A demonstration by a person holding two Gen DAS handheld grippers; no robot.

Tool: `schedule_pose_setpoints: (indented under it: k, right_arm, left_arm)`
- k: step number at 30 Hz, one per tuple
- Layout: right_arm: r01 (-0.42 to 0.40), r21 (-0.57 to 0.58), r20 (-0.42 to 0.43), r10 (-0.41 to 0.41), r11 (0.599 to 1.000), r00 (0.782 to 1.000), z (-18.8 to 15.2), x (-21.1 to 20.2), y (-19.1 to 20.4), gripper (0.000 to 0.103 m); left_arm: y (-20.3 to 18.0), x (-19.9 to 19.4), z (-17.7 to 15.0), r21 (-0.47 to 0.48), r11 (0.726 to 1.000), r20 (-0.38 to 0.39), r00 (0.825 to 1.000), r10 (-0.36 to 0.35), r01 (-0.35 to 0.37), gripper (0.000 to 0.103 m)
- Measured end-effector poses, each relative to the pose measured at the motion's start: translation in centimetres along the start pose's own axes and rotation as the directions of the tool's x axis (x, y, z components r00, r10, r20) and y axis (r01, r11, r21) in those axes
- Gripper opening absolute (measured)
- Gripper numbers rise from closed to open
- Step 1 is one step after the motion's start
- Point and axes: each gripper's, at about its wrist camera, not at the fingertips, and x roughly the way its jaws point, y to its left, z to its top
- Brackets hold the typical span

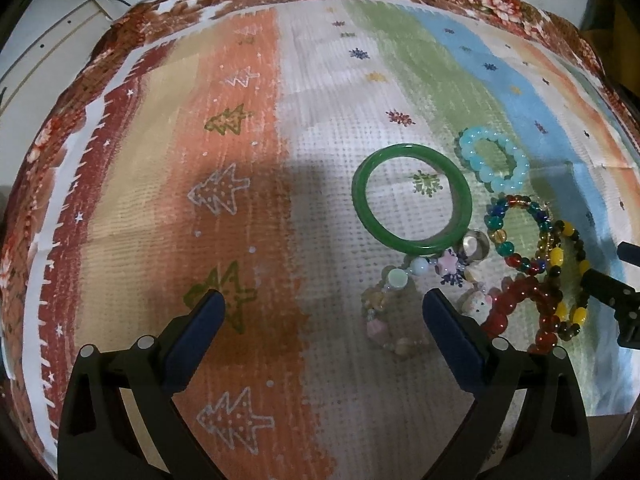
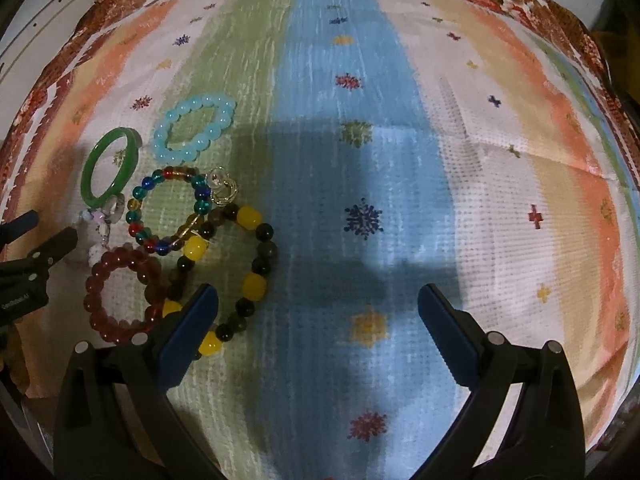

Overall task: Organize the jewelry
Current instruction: 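Grasp the black-and-yellow bead bracelet with the right tool while the left tool grasps the clear crystal bracelet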

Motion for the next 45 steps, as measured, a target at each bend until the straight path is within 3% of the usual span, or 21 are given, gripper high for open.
schedule_pose_setpoints:
  k: [9, 13, 17, 19, 20, 21, 25, 33, 45]
  right_arm:
    - [-0.035, 0.009, -0.039, 0.036, 0.999, 0.999, 0.5, 1.4, 0.5, 0.096]
    - [-0.027, 0.009, -0.03, 0.027, 1.0, 0.999, 0.8, 1.3, 0.5, 0.083]
    - [-0.036, -0.007, -0.03, 0.036, 0.999, 0.999, 1.0, 1.0, 0.6, 0.061]
    - [-0.046, -0.014, -0.034, 0.046, 0.999, 0.998, 1.1, 0.7, 1.0, 0.051]
    - [-0.05, -0.018, -0.036, 0.049, 0.999, 0.998, 1.1, 0.7, 1.0, 0.048]
    - [-0.053, -0.021, -0.038, 0.052, 0.998, 0.998, 1.1, 0.6, 1.0, 0.041]
    - [-0.083, -0.035, -0.049, 0.081, 0.996, 0.995, 1.0, 0.5, 1.5, 0.013]
    - [-0.123, -0.044, -0.055, 0.12, 0.991, 0.991, 0.4, 0.0, 1.5, 0.013]
    - [-0.154, -0.056, 0.012, 0.155, 0.986, 0.988, 0.2, -3.8, 1.9, 0.013]
  left_arm:
    - [-0.9, 0.6, 0.3, 0.054, 0.998, 0.015, 1.0, -0.015, 0.014, 0.084]
    - [-1.1, 0.5, 0.2, 0.068, 0.997, 0.02, 0.999, -0.038, 0.036, 0.078]
    - [-1.1, 0.4, 0.1, 0.072, 0.995, 0.019, 0.998, -0.066, 0.065, 0.069]
    - [-1.3, 0.3, 0.0, 0.078, 0.995, 0.026, 0.998, -0.066, 0.063, 0.055]
    - [-1.4, 0.1, 0.0, 0.077, 0.995, 0.035, 0.997, -0.062, 0.059, 0.037]
    - [-1.4, 0.1, -0.1, 0.078, 0.995, 0.036, 0.997, -0.063, 0.061, 0.027]
    - [-1.8, 0.0, -0.2, 0.096, 0.993, 0.034, 0.997, -0.069, 0.066, 0.012]
    - [-1.2, -1.0, -0.2, 0.067, 0.992, 0.028, 0.993, -0.113, 0.111, 0.01]
    - [-1.0, -4.0, -0.5, 0.03, 0.986, 0.077, 0.984, -0.164, 0.162, 0.009]
